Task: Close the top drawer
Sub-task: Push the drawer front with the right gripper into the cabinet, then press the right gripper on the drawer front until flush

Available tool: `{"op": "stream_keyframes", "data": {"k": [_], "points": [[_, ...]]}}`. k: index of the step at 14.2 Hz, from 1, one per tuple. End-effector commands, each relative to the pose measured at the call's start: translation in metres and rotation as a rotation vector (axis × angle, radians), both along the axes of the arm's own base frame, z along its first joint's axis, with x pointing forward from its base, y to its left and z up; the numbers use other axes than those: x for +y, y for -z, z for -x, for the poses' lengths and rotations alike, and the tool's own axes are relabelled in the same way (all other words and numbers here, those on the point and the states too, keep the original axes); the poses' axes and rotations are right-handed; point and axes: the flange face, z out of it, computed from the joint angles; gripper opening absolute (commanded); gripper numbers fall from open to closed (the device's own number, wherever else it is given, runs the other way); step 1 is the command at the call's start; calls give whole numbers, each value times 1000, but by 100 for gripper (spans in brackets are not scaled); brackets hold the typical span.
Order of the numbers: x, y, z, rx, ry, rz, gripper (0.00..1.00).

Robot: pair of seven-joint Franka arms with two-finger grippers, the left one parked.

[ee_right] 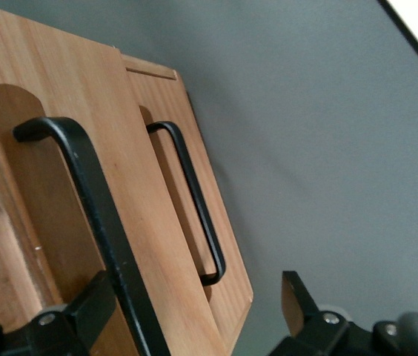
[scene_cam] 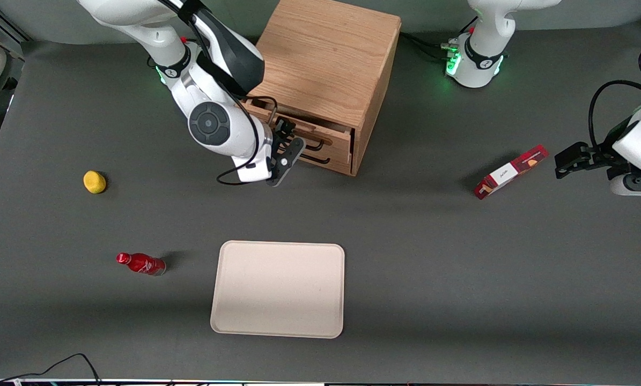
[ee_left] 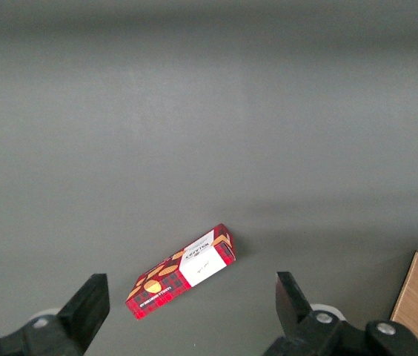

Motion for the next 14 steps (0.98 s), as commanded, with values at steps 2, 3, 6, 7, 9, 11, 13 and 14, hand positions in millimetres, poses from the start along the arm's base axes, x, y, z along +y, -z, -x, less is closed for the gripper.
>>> {"op": "stream_keyframes", "data": {"k": [2,3,6,7,9,11,13,14], "points": [[5,-7,22,6,37,3,100],[5,-6,24,4,37,5,100],[15,-3,37,-4,49,5,100],[17,-2,38,2,67,6,100],[19,-2,41,6,72,-2,100],[19,-2,44,5,70,1,100],[17,-2,41,5,73,2,100],[16,-1,39,9,74,0,100]]}}
